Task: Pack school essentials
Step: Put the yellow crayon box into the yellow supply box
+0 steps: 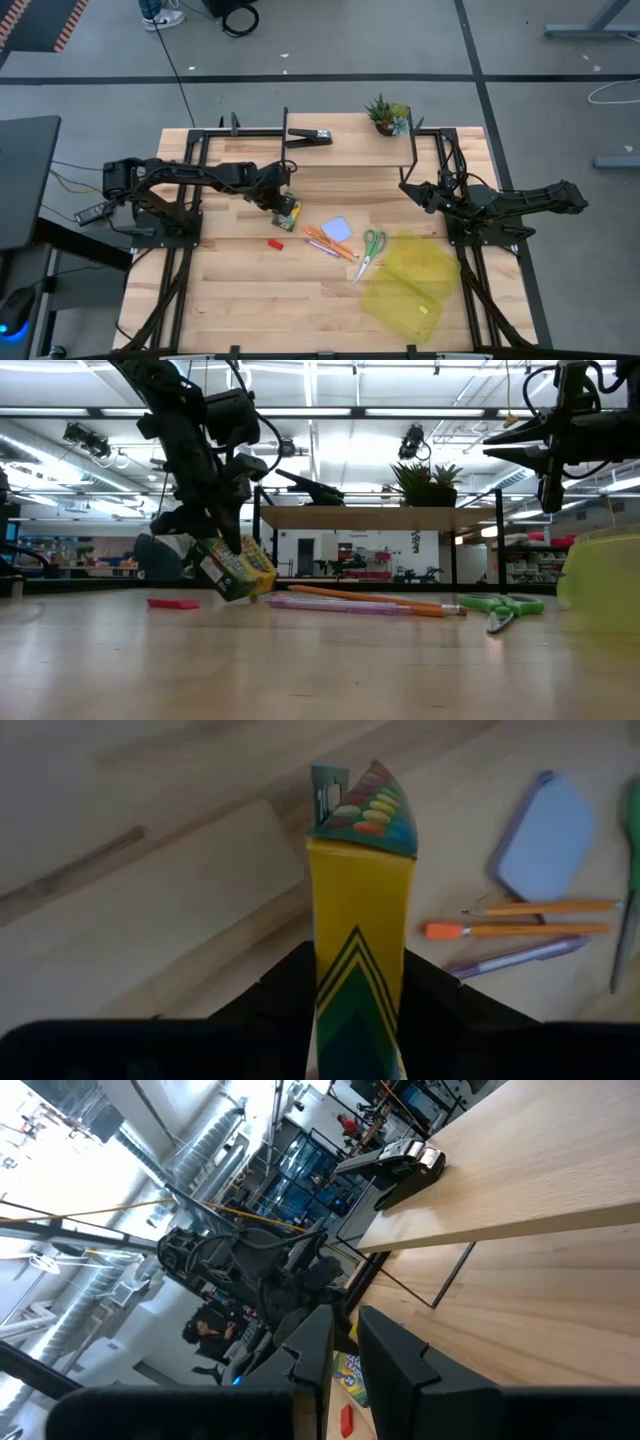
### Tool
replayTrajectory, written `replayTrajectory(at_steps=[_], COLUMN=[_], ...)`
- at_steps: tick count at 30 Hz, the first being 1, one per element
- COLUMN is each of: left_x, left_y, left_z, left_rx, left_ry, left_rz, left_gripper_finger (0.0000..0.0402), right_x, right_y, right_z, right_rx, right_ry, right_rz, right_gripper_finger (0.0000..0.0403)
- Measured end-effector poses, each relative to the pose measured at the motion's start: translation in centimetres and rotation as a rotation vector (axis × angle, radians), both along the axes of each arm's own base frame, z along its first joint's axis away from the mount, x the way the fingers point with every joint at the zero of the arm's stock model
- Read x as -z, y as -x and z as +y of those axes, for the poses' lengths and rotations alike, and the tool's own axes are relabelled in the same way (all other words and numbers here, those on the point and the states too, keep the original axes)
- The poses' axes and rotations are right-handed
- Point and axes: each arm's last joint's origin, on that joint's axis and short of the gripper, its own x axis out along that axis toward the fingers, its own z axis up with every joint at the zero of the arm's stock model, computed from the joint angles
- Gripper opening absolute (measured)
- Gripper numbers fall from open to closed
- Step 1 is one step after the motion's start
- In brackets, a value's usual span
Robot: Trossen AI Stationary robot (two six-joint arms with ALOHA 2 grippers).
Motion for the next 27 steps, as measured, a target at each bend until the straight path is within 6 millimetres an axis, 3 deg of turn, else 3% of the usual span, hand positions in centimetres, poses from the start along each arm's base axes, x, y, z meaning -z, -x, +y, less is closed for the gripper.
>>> replayTrajectory(at_steps=[10,20,27], left_x=[-0.3,-2.7,-4.5], left_y=[-0.4,-3.2,-4.8], left_z=[0.1,-0.1,-2.4], left_rx=[0.11,0.247,0.323], left_ry=[-0.058,-0.069,-0.112], left_rz=[-0.056,-0.456,-0.676], left_gripper_finger=[0.0116,0.0112,0.0127], right_x=[0.0,0.0,0.0], right_y=[0.0,0.0,-0.1], right_z=[0.0,0.0,0.2], right_rx=[0.0,0.0,-0.057], right_ry=[-0.001,-0.001,0.006], right_rz=[0.0,0.0,0.001], right_gripper_finger=[0.0057,0.0057,0.0057])
